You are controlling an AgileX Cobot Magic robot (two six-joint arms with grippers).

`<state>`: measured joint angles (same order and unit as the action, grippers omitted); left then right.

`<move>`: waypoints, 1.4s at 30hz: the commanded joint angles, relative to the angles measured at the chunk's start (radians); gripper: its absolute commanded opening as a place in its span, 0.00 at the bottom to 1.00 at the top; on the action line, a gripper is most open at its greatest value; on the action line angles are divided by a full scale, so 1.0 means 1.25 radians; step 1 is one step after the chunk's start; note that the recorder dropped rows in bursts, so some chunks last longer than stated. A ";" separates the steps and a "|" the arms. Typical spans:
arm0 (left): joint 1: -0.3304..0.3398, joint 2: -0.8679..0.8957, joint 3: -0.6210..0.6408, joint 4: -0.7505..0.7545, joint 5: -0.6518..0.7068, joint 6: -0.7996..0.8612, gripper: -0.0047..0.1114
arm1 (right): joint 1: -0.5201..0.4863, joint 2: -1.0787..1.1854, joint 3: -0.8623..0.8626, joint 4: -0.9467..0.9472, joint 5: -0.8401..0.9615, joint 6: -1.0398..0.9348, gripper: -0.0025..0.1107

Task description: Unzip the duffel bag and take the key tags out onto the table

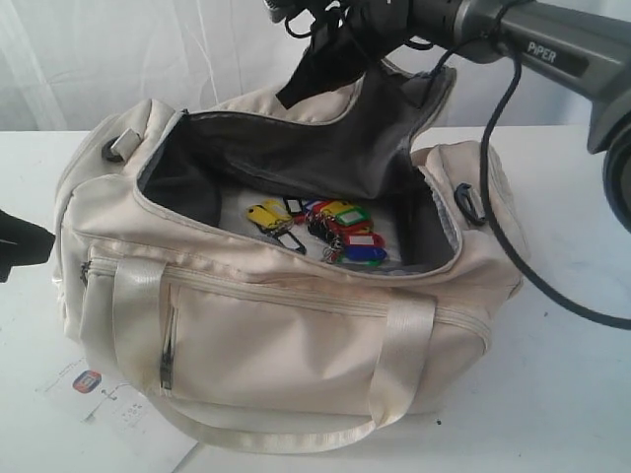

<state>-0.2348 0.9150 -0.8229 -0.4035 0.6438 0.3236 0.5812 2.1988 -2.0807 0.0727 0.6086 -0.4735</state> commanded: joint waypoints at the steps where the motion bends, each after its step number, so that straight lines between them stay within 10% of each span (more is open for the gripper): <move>1: 0.001 -0.007 -0.004 -0.017 0.014 -0.002 0.04 | -0.002 -0.087 -0.001 0.010 0.156 0.025 0.02; 11: 0.001 -0.007 -0.004 -0.027 0.017 0.006 0.04 | -0.002 -0.076 0.010 -0.034 0.429 0.004 0.02; 35: 0.001 -0.007 -0.004 -0.033 0.019 0.019 0.04 | -0.001 0.015 0.005 0.049 -0.148 -0.038 0.02; 42: 0.001 -0.007 -0.004 -0.033 0.024 0.019 0.04 | -0.003 -0.003 0.001 0.047 -0.007 -0.051 0.02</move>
<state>-0.2348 0.9150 -0.8229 -0.4283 0.6534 0.3440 0.5812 2.2276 -2.0711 0.1291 0.4932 -0.5265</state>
